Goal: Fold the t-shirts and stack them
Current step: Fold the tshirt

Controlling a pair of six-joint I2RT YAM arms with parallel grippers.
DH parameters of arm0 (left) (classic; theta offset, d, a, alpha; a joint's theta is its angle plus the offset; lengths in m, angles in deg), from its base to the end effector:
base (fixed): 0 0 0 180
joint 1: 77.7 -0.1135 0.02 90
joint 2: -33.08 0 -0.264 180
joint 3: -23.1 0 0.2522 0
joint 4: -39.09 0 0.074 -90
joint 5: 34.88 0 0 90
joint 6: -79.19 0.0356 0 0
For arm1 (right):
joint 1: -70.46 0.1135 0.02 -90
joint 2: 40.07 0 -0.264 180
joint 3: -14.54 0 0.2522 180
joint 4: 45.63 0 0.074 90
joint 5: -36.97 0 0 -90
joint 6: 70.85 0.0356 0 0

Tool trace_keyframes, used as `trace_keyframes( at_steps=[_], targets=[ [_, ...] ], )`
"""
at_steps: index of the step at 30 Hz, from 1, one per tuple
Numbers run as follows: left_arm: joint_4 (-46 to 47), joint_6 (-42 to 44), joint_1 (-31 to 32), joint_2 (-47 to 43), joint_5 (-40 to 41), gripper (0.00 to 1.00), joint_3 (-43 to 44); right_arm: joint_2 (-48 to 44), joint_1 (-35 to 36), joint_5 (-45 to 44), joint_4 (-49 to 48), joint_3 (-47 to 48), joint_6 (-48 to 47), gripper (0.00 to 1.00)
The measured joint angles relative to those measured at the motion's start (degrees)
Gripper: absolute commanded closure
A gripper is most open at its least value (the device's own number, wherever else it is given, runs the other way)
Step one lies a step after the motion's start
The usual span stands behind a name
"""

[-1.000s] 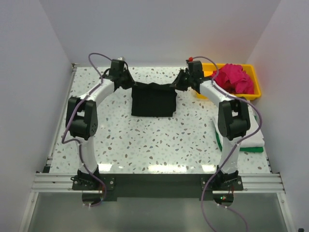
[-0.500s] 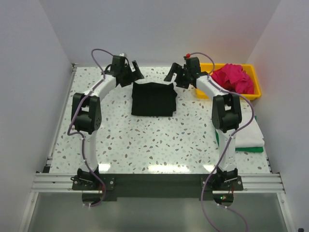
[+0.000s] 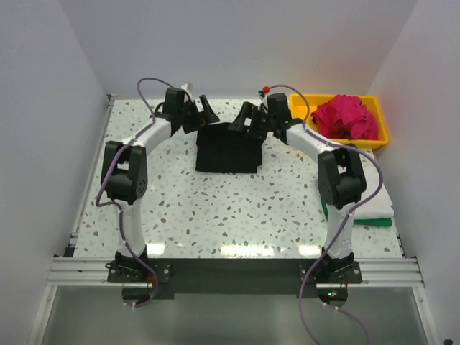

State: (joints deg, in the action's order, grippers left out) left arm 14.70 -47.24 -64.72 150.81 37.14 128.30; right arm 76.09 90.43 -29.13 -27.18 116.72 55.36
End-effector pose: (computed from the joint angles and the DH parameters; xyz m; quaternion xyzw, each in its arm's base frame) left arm 0.4607 -0.1175 0.2277 -0.1112 0.8794 -0.3115 0.3425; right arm 0.4378 0.1744 0.2324 0.0224 0.8629 0.3819 0.3302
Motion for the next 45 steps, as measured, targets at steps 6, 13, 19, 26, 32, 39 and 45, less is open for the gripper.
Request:
trace_keyframes(
  at_steps=[6,13,19,26,32,39,45],
  targets=[
    [1.6,-0.5,0.2,10.0,-3.4,0.00,8.7,8.3,1.7,-0.6,-1.3,6.9,1.4,0.01],
    [2.1,-1.5,0.2,20.0,-4.2,0.00,17.1,18.7,-0.4,-8.5,-0.8,16.9,1.3,0.01],
    [5.6,-2.1,0.2,19.5,-4.2,0.00,14.5,21.2,-1.8,-11.1,-1.6,18.1,1.7,0.01],
    [13.3,-2.2,0.3,13.5,-4.4,0.00,2.6,18.9,-1.8,-10.5,-7.6,11.9,1.7,0.01],
    [19.2,-3.4,0.9,-0.4,-3.6,0.00,-19.4,7.6,-0.4,-9.9,-13.8,-7.1,2.0,0.01],
    [20.7,-4.0,2.6,-12.4,-0.7,0.00,-35.7,-6.3,3.2,-13.0,-15.0,-25.7,2.0,0.01],
    [15.5,-4.5,5.0,-24.6,2.3,0.00,-44.1,-15.5,7.9,-18.7,-3.9,-30.4,-1.9,0.01]
  ],
)
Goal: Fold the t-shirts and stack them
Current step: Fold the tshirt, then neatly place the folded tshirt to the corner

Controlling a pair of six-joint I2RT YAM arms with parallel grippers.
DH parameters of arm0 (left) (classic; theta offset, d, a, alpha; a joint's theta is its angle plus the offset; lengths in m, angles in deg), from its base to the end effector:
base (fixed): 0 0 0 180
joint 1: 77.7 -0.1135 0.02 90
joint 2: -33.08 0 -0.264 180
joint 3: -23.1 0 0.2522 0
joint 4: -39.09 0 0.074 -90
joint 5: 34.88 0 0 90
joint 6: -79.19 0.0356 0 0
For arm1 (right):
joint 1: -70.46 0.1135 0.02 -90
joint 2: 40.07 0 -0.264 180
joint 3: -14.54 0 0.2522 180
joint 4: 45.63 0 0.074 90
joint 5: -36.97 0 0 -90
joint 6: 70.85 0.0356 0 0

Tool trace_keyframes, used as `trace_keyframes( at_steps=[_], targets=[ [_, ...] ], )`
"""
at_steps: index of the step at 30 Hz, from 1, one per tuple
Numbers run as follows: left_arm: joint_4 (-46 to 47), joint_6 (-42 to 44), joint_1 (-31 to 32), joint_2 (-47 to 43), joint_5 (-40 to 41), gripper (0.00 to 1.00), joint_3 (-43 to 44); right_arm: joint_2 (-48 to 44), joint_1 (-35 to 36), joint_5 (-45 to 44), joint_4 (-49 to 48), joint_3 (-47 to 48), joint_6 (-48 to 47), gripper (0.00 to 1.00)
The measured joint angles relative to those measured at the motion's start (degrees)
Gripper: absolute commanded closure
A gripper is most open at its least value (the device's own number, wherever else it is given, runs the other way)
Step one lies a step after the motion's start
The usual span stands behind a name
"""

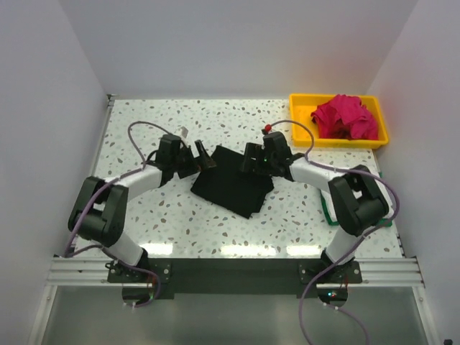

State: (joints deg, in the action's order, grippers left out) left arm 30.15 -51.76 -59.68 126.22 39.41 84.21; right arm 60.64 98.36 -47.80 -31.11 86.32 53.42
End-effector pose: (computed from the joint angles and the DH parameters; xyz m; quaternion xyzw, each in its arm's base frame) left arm 0.3108 -0.1113 0.1724 -0.1236 0.8946 -0.3106 0.2966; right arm 0.3248 0.1757 0.1756 0.0330 0.9172 0.2397 0.3164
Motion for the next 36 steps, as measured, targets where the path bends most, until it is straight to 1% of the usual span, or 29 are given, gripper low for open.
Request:
trace_keyframes(
  at_steps=[4,7,10,13,16,18,20,25,30,36],
  targets=[
    [-4.1,0.2,0.1,-10.3,3.3,0.00,0.4,-8.8,1.8,-3.6,7.2,0.0,-3.1,0.01],
    [-8.6,0.9,0.1,-17.7,7.5,0.00,1.8,-16.7,1.6,-6.3,10.4,0.1,-4.0,0.01],
    [-13.1,1.6,0.1,-24.6,12.6,0.00,2.5,-25.2,1.3,-8.8,12.0,-1.0,-2.7,0.01],
    [-18.3,1.7,0.1,-30.0,17.6,0.00,2.3,-34.2,1.9,-10.1,11.9,-6.8,0.7,0.01],
    [-22.4,1.7,0.1,-34.2,21.7,0.00,0.9,-38.7,3.9,-11.3,12.9,-13.1,5.2,0.01],
    [-24.7,1.3,0.1,-36.4,23.7,0.00,-0.9,-38.2,6.2,-12.5,14.6,-15.8,8.4,0.01],
    [-26.0,1.1,0.1,-37.9,24.5,0.00,-3.2,-35.6,8.5,-13.9,16.6,-17.2,10.9,0.01],
    [-29.0,1.1,0.0,-38.6,24.9,0.00,-6.3,-25.3,13.2,-17.6,17.8,-16.4,15.8,0.03],
    [-29.2,1.1,0.0,-38.6,24.5,0.00,-7.1,-16.2,13.8,-19.6,16.0,-15.7,20.4,0.08],
    [-28.5,1.1,0.0,-37.7,23.2,0.00,-8.8,-11.0,14.0,-19.9,10.2,-11.9,23.5,0.11]
  ],
)
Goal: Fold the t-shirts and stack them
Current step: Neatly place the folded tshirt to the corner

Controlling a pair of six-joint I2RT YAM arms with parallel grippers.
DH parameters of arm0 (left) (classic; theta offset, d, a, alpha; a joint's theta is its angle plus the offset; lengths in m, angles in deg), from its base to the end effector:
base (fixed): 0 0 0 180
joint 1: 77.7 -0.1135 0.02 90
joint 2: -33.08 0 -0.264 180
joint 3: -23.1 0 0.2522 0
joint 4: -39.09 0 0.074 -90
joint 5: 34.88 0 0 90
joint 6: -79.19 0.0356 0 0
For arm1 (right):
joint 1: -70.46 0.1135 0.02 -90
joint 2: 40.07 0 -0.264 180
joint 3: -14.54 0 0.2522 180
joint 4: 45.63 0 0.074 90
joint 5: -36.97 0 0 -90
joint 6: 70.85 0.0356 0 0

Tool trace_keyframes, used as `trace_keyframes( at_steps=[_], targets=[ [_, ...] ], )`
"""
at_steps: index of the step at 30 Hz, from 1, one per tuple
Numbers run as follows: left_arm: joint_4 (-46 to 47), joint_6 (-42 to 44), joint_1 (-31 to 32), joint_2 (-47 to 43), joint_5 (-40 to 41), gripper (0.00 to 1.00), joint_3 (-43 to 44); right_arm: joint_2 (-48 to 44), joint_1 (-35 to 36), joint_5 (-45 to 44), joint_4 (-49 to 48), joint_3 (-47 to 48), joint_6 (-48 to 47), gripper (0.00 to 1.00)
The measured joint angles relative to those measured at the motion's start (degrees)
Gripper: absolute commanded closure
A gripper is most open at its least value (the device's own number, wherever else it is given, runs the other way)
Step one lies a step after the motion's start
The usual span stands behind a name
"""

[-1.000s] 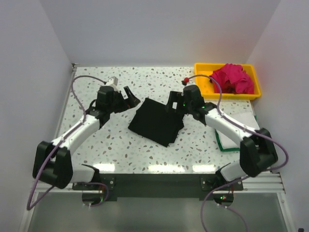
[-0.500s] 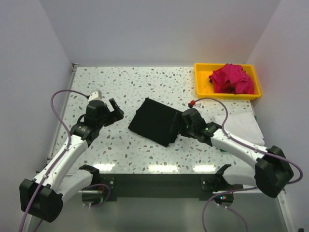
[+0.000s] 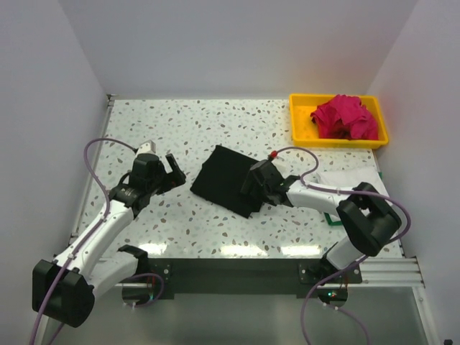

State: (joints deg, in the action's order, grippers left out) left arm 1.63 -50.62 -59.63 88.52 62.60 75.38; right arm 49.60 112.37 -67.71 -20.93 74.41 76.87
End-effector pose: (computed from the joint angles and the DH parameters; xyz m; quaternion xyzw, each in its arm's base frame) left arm 0.1963 -0.0592 0.2459 -0.1977 0.8852 -0.1498 0.3934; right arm 0.2295 0.1939 0.1639 0.1685 0.9303 0.1525 0.2881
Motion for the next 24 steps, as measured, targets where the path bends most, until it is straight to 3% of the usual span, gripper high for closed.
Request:
trace_keyframes(
  at_steps=[7,12,13,18,20,22,24],
  targets=[
    [0.5,0.0,0.0,1.8,-1.3,0.00,0.0,1.7,0.1,-0.9,-1.2,0.9,2.4,0.19],
    [0.7,0.0,0.0,2.1,-1.4,0.00,-0.2,6.4,0.1,-2.1,-2.6,5.0,3.0,0.31],
    [0.8,0.0,0.0,2.1,-1.4,0.00,-0.3,7.4,0.1,-2.4,-2.8,5.9,3.0,0.35],
    [0.9,0.1,0.0,2.1,-1.2,0.00,-0.5,10.0,0.1,-3.9,-3.8,7.3,2.5,0.82],
    [0.9,0.2,0.0,2.1,-0.9,0.00,-0.5,10.1,0.1,-4.1,-3.9,7.3,1.9,0.86],
    [0.9,0.4,-0.1,2.1,-0.4,0.00,-0.5,9.9,0.2,-4.4,-4.1,7.2,-1.5,1.00],
    [0.9,0.5,-0.1,2.1,0.2,0.00,-0.5,9.4,0.3,-5.1,-3.6,7.2,-5.3,1.00]
  ],
)
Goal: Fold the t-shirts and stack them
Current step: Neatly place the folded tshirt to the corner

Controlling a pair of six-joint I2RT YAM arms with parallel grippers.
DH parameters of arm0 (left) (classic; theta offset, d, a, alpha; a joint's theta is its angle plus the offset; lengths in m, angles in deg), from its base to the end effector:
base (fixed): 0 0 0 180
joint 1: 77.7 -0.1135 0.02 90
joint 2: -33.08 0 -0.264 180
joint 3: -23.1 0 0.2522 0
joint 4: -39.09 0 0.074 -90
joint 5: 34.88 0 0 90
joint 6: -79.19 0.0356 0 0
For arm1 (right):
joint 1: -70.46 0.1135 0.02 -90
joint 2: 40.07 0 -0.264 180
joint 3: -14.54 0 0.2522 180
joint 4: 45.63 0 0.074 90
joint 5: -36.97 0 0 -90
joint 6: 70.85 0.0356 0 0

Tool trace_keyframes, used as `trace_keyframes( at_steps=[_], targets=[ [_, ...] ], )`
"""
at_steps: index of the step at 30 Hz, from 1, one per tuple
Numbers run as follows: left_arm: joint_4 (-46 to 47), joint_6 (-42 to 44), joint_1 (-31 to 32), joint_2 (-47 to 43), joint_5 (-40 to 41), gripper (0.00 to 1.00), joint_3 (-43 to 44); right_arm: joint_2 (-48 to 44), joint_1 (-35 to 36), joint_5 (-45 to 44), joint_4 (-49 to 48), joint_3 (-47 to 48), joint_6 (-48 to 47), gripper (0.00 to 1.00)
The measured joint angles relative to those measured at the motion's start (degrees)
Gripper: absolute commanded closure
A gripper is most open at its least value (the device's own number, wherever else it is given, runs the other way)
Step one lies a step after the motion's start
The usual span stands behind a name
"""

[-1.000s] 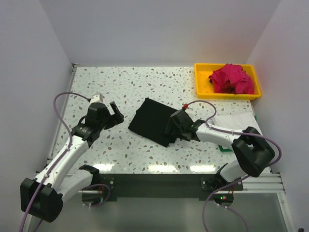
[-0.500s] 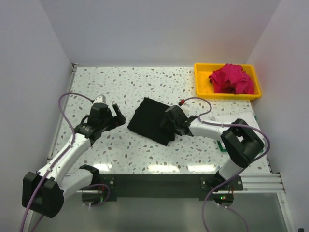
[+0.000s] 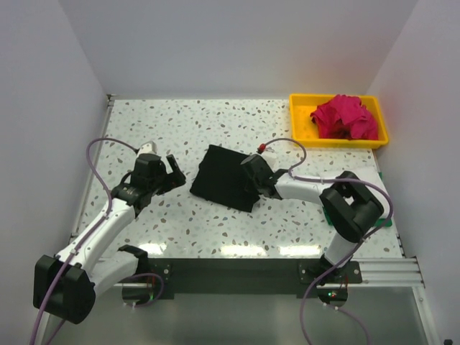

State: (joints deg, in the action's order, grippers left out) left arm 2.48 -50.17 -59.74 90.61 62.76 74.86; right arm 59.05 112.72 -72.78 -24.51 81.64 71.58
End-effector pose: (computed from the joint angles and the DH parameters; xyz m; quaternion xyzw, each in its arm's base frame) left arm 0.2011 -0.0602 0.2372 -0.1959 0.8920 -0.1397 0.3827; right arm 0.2598 0.2199 0.1544 0.1368 0.9262 0.1188 0.3307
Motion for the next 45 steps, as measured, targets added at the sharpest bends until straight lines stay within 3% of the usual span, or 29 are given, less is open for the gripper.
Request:
trace_keyframes(
  at_steps=[5,10,14,21,28,36,45],
  targets=[
    [0.0,0.0,-0.3,0.3,0.6,0.00,0.0,-3.6,-1.3,-2.1,7.8,0.0,-11.9,1.00],
    [0.2,0.0,-0.3,0.4,0.5,0.00,-0.6,-8.8,-11.0,1.2,20.2,1.0,-25.1,1.00],
    [0.5,0.0,-0.3,0.8,0.5,0.00,-1.2,-9.6,-16.2,0.3,31.8,7.2,-34.2,1.00],
    [0.9,0.2,-0.4,2.3,0.5,0.00,-1.4,-9.3,-16.6,-5.6,46.9,19.4,-43.3,1.00],
    [1.0,0.2,-0.7,3.6,0.3,0.00,-1.5,-7.8,-17.2,-14.8,59.3,22.6,-45.8,1.00],
    [1.0,1.1,-1.0,3.6,0.2,0.00,-2.0,-8.9,-17.8,-24.5,64.3,23.7,-51.0,1.00],
    [1.1,1.1,-1.1,3.7,0.2,0.00,-2.2,-20.8,-18.3,-26.0,60.7,23.9,-60.1,1.00]
  ],
)
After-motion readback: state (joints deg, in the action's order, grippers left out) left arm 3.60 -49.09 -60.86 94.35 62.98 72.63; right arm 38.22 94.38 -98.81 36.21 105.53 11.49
